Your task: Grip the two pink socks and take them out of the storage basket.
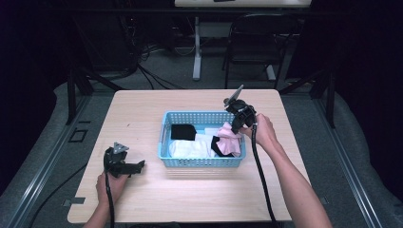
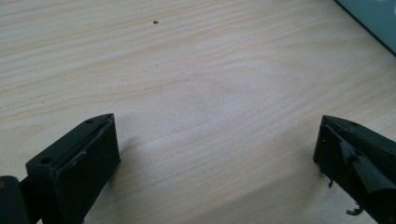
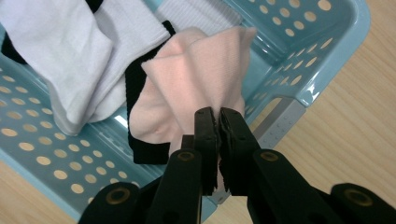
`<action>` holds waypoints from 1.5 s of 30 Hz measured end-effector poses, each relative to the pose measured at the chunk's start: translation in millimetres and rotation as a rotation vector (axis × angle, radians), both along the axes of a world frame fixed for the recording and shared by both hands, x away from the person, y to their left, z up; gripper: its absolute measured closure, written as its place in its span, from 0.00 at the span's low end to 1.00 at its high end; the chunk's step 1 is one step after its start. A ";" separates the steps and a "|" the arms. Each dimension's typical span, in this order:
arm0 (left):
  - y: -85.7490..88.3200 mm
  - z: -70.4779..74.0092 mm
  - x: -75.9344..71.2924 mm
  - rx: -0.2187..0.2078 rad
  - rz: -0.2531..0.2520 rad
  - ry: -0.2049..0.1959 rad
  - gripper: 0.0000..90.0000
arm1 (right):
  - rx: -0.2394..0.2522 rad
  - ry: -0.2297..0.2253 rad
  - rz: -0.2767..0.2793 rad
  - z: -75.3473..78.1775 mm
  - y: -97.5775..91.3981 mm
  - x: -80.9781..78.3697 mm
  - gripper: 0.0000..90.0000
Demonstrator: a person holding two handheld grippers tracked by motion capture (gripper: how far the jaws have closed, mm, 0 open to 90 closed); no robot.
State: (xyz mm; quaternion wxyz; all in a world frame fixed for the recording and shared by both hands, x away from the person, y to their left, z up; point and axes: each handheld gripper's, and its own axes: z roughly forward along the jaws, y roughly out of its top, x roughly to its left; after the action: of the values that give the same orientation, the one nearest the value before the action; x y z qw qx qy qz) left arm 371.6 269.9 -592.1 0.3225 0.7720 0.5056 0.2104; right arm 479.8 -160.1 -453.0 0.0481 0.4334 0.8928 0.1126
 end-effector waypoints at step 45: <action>-0.1 0.3 0.0 0.001 -0.001 0.005 0.00 | 0.062 -0.159 -0.015 116.4 -32.0 -35.3 0.98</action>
State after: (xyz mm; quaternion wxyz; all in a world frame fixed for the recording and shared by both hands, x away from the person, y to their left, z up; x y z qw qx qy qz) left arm 371.6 269.8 -591.8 0.3208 0.7729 0.5060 0.2089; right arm 444.6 -192.0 -336.6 0.1063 0.4311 0.8789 0.1740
